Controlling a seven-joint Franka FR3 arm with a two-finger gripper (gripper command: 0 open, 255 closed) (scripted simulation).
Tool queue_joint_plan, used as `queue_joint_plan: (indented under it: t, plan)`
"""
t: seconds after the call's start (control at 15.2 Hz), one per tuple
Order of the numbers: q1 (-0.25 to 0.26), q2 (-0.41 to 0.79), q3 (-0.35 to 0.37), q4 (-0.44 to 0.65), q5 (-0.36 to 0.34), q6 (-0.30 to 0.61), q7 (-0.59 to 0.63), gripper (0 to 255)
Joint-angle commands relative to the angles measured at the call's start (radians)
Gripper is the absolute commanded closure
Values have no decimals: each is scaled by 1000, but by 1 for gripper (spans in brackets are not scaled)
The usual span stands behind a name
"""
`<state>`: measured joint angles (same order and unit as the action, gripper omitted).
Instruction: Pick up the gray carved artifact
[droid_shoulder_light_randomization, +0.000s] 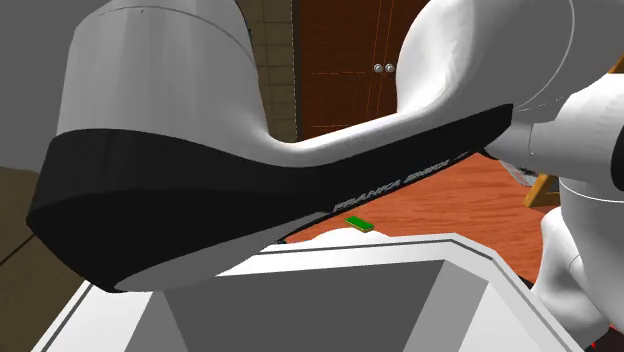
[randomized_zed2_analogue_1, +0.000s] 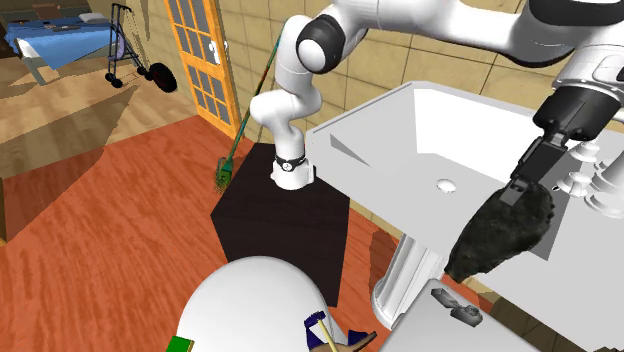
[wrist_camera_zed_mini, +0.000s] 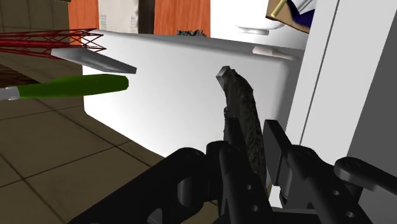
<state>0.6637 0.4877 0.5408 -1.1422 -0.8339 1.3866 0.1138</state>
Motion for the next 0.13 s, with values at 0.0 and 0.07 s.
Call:
queue_joint_plan:
  t: [0.0, 0.07]
  plan:
    - [7, 5, -1, 24, -4, -15, -10, 255]
    - [6, 5, -1, 23, -4, -15, -10, 255]
